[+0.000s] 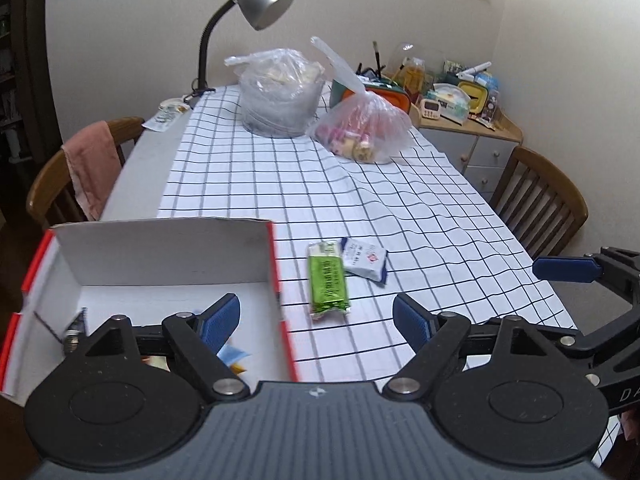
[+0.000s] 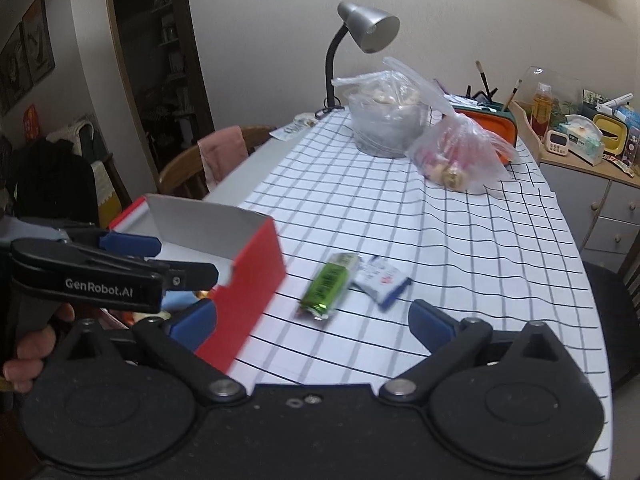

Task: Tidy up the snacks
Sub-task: 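Move both tools out of the box toward the green bar and white packet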

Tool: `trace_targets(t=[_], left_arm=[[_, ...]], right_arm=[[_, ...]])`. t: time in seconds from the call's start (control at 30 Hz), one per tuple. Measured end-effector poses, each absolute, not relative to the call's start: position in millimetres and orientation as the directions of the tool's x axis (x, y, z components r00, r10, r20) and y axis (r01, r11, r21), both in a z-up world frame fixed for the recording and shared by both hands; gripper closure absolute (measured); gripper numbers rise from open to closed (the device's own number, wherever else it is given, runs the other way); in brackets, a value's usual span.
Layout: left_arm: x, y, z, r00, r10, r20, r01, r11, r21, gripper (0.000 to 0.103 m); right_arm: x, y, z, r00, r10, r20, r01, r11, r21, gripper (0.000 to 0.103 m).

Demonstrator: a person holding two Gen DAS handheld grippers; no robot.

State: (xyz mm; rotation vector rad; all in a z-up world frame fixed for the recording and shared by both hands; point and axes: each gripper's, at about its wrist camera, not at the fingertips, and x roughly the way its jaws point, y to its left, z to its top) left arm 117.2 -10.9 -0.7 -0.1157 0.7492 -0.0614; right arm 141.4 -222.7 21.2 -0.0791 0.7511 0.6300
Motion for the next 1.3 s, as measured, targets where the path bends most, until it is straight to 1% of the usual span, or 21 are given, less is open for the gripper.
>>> trace_targets(t=[0.2, 0.3, 0.6, 0.77, 0.9, 1.13, 1.3], left_arm=[[142.6, -45.5, -13.7, 0.709, -0.088, -0.7, 0.012, 0.994, -0.113, 0.019], [158.2, -62.5, -21.4, 0.698, -0.061, -0.713, -0.001, 0.996, -0.086, 0.019], [211.0, -93.7, -50.3, 0.628, -0.056, -0.776, -0.012, 0.997, -0.081, 0.019], [238.2, -94.1, -68.1, 0.573, -0.028, -0.819, -0.049, 0.996, -0.068, 0.019], [263.0, -91.6, -87.8, 0.496, -0.02, -0.868, -0.068, 0.996, -0.062, 0.019], [290.5, -82.2, -107.3, 0.447, 0.046, -0.893, -0.125, 0.992, -0.011, 0.019], [302.1, -74.6, -118.0, 0.419, 0.049, -0.907, -0.139, 0.99, -0.011, 0.019]], right_arm=[[168.3, -254.1, 10.1, 0.509, 0.529, -0.68, -0.623, 0.771, 0.133, 0.001], [186.0, -268.3, 1.3, 0.487, 0.528, -0.695, -0.646, 0.754, 0.12, 0.001], [227.2, -287.5, -33.3, 0.391, 0.533, -0.75, -0.74, 0.667, 0.089, 0.001], [245.9, -277.5, -57.5, 0.347, 0.528, -0.775, -0.778, 0.624, 0.077, 0.002], [263.4, -263.4, -74.2, 0.336, 0.518, -0.787, -0.8, 0.598, 0.051, 0.003], [285.5, -231.2, -102.1, 0.333, 0.519, -0.787, -0.848, 0.53, -0.009, 0.003], [295.4, -208.9, -117.7, 0.338, 0.536, -0.774, -0.87, 0.491, -0.039, 0.004]])
